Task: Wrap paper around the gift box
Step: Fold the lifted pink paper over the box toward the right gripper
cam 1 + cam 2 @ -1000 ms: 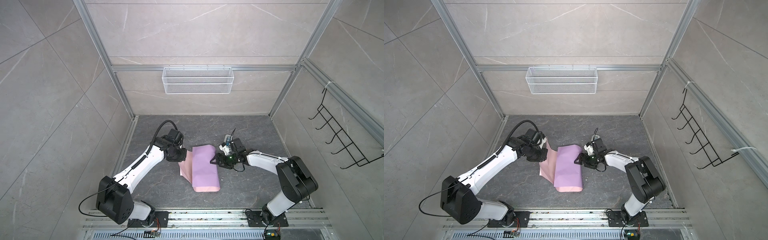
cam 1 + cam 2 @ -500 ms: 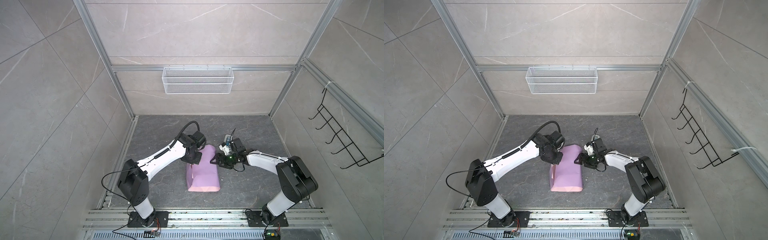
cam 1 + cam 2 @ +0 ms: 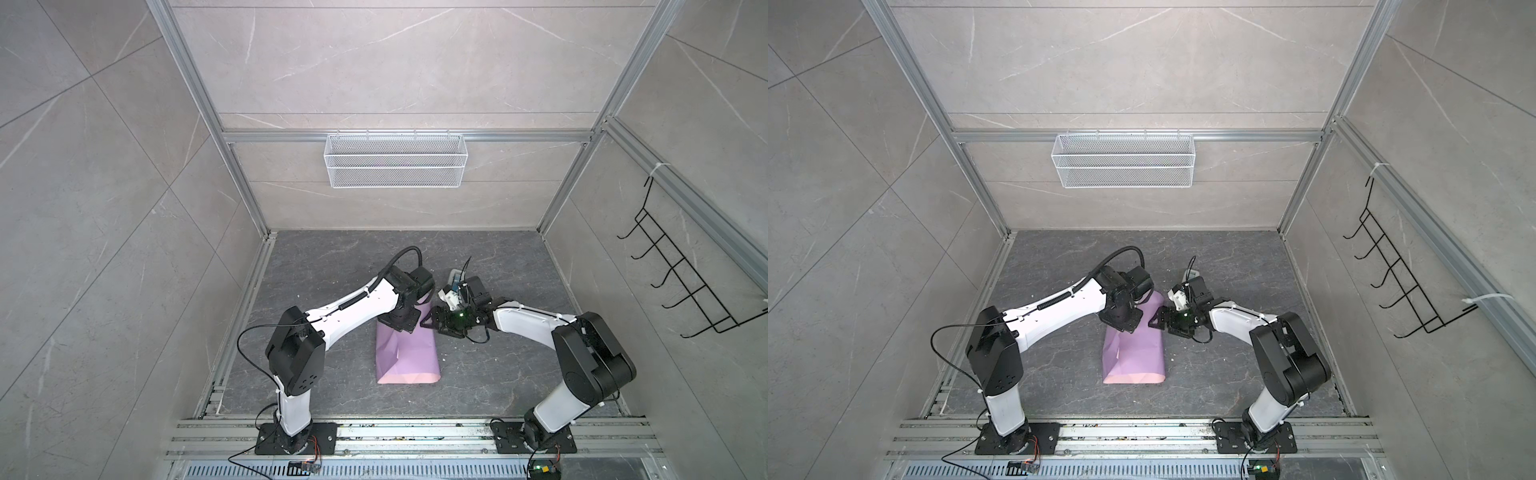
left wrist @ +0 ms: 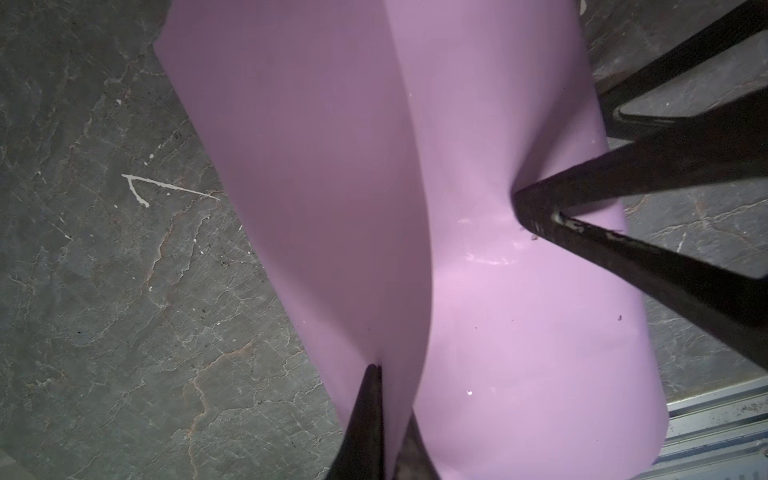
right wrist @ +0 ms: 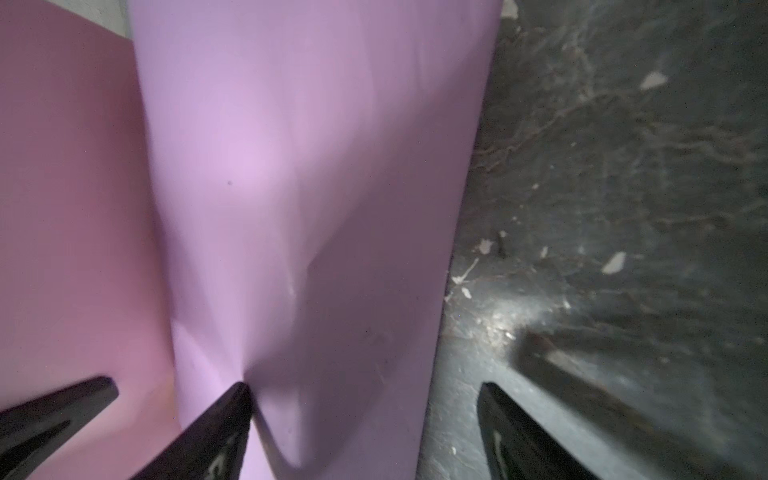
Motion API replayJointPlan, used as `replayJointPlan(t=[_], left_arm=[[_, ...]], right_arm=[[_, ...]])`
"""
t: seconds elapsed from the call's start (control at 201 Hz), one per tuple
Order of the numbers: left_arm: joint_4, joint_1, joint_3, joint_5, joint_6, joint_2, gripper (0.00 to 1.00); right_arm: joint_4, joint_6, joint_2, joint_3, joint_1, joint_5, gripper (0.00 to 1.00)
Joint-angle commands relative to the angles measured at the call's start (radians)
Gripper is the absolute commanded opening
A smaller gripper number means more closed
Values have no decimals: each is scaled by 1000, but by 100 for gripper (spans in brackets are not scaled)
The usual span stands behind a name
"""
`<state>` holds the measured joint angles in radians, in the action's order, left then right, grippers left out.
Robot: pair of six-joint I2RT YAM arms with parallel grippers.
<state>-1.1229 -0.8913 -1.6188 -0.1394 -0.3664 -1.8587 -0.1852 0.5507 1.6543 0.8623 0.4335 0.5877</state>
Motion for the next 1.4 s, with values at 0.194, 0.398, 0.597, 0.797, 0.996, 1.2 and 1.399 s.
replayJointPlan(t=[0.194,0.398,0.597,0.797,0.996,1.2,1.399], left_arm=[[-31,-18,-86,-15,-22,-51,7],[8,-18,-100,-3,-25,-79,7],[83,-15,-99,32,-16,-92,6],[141,-9,-91,86,-15,-97,5],[155,2,-70,109,-18,-115,5],[187,5,-27,135,-25,-109,5],[202,20,44,136,-31,-95,4]], right_arm=[[-89,12,62,-25,13,-178,86],[-88,15,59,-26,14,-180,86],[-86,21,55,-27,16,-181,86],[-84,26,55,-28,18,-183,86],[-78,31,56,-30,22,-183,86],[-82,33,52,-26,24,-186,86],[-106,28,30,1,24,-190,86]])
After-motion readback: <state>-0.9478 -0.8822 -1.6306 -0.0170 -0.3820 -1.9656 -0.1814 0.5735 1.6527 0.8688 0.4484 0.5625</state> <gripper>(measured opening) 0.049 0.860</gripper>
